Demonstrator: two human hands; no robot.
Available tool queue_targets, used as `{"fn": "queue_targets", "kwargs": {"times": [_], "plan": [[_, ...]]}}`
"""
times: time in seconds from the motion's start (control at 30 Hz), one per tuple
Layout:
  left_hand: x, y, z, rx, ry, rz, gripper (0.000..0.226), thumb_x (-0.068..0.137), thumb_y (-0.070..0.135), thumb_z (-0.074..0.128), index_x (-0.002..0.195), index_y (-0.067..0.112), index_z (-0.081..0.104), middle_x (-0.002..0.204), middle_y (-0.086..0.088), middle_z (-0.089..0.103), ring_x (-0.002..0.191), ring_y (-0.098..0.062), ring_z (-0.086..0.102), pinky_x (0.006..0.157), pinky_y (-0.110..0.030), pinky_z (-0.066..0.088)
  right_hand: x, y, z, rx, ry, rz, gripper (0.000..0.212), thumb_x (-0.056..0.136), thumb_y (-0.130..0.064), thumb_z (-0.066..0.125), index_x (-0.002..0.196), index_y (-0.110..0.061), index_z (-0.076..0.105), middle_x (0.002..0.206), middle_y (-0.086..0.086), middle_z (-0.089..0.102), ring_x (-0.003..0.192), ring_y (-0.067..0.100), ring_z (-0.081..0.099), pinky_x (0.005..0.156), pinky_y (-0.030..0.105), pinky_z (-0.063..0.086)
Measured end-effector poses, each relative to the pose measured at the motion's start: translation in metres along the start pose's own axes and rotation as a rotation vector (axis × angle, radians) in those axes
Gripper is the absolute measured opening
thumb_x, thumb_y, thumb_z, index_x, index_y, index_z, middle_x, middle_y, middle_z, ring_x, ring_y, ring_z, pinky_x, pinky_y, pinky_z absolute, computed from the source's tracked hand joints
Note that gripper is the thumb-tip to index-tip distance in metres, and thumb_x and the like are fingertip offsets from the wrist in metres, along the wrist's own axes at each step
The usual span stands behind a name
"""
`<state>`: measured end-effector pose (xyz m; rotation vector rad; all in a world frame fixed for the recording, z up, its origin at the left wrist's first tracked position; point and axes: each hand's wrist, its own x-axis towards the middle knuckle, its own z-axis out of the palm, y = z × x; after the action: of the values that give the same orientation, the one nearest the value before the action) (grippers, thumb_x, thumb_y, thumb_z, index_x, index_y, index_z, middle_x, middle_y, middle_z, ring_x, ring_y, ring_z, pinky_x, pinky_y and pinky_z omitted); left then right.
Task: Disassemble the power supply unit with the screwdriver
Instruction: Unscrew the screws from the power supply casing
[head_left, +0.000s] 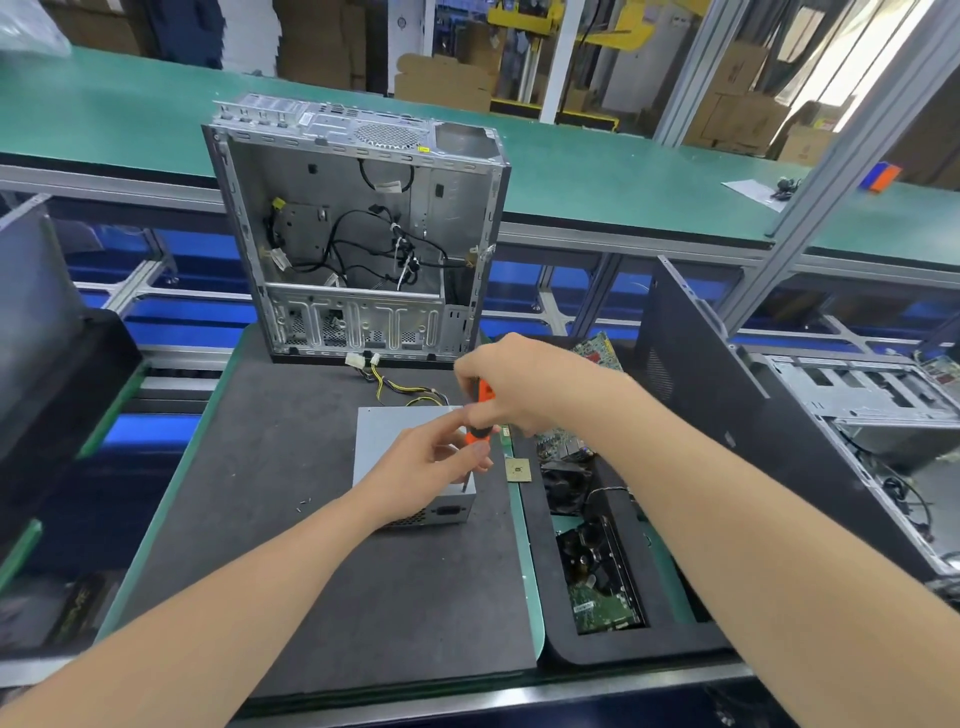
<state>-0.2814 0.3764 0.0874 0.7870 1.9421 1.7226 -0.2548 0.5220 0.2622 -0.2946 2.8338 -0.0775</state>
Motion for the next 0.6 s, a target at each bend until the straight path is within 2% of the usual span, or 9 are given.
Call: {"fn": "queue_targets", "kwargs": {"times": [0.03, 0.1, 0.17, 0.27, 0.37, 0.4, 0.47, 0.53, 0.6], "plan": [[0.000, 0.001, 0.000, -0.011, 0.004, -0.001, 0.035, 0.095, 0.055, 0.063, 0.127, 0.043, 0.064, 0.101, 0.001, 0.077, 0.102, -0.021, 0.074, 0.088, -0.038, 0.063, -0.001, 0.003, -0.004, 0.000, -0.028, -0.063, 0.010, 0.088, -0.024, 0.067, 0.097, -0.022, 0.062, 0.086, -0.007, 0.063, 0.067, 0.009, 0.059, 0.057, 0.030, 0.046], [0.000, 0.004, -0.001, -0.036, 0.013, -0.012, 0.027, 0.093, 0.055, 0.065, 0.118, 0.044, 0.067, 0.102, -0.002, 0.077, 0.103, -0.020, 0.075, 0.087, -0.038, 0.063, -0.001, 0.008, -0.009, -0.043, -0.092, -0.171, 0.018, 0.086, -0.013, 0.068, 0.098, -0.027, 0.064, 0.092, -0.013, 0.055, 0.081, 0.003, 0.054, 0.062, 0.028, 0.045], [0.001, 0.007, -0.001, -0.042, 0.017, -0.017, 0.020, 0.091, 0.055, 0.066, 0.107, 0.043, 0.069, 0.102, -0.004, 0.077, 0.102, -0.022, 0.075, 0.088, -0.040, 0.063, 0.002, 0.010, -0.011, -0.130, -0.123, -0.253, 0.022, 0.085, -0.009, 0.068, 0.096, -0.027, 0.066, 0.096, -0.012, 0.046, 0.085, -0.001, 0.046, 0.061, 0.023, 0.036], [0.002, 0.005, -0.001, -0.034, 0.015, -0.016, 0.020, 0.091, 0.053, 0.067, 0.105, 0.038, 0.069, 0.102, -0.003, 0.078, 0.101, -0.027, 0.074, 0.089, -0.044, 0.063, 0.007, 0.012, -0.006, -0.147, -0.119, -0.290, 0.027, 0.083, -0.001, 0.065, 0.092, -0.026, 0.069, 0.098, -0.009, 0.042, 0.089, 0.011, 0.049, 0.065, 0.027, 0.042], [0.002, 0.004, -0.001, -0.032, 0.013, -0.016, 0.023, 0.090, 0.056, 0.067, 0.107, 0.041, 0.070, 0.103, -0.002, 0.078, 0.101, -0.025, 0.074, 0.089, -0.043, 0.063, 0.004, 0.012, -0.004, -0.135, -0.109, -0.270, 0.029, 0.083, -0.002, 0.063, 0.097, -0.027, 0.069, 0.099, -0.007, 0.043, 0.088, 0.011, 0.047, 0.070, 0.029, 0.044], [0.002, 0.004, -0.001, -0.024, 0.014, -0.017, 0.022, 0.090, 0.056, 0.066, 0.108, 0.042, 0.070, 0.103, -0.002, 0.079, 0.102, -0.023, 0.074, 0.089, -0.042, 0.063, 0.001, 0.011, -0.003, -0.120, -0.099, -0.258, 0.026, 0.084, -0.008, 0.064, 0.101, -0.028, 0.067, 0.100, -0.007, 0.044, 0.088, 0.009, 0.046, 0.071, 0.029, 0.045], [0.003, 0.003, -0.001, -0.004, 0.017, -0.015, 0.020, 0.090, 0.054, 0.066, 0.108, 0.044, 0.069, 0.101, 0.000, 0.079, 0.102, -0.020, 0.075, 0.088, -0.041, 0.064, -0.004, 0.007, 0.000, -0.055, -0.023, -0.203, 0.020, 0.087, -0.033, 0.065, 0.107, -0.030, 0.062, 0.100, -0.008, 0.046, 0.089, 0.010, 0.050, 0.074, 0.032, 0.047], [0.004, 0.002, -0.001, -0.006, 0.033, -0.015, 0.019, 0.089, 0.054, 0.066, 0.105, 0.045, 0.070, 0.099, 0.001, 0.079, 0.100, -0.018, 0.075, 0.086, -0.040, 0.064, -0.006, 0.000, 0.008, -0.040, 0.161, -0.035, 0.040, 0.088, -0.064, 0.054, 0.104, -0.027, 0.058, 0.095, -0.006, 0.049, 0.086, 0.020, 0.055, 0.069, 0.037, 0.045], [0.004, 0.001, -0.001, -0.010, 0.032, -0.011, 0.024, 0.091, 0.056, 0.065, 0.112, 0.045, 0.069, 0.098, 0.000, 0.078, 0.100, -0.020, 0.075, 0.086, -0.039, 0.064, -0.005, -0.010, 0.015, -0.142, 0.342, 0.201, 0.063, 0.089, -0.079, 0.036, 0.088, -0.019, 0.054, 0.078, -0.001, 0.048, 0.073, 0.027, 0.052, 0.062, 0.036, 0.037]]}}
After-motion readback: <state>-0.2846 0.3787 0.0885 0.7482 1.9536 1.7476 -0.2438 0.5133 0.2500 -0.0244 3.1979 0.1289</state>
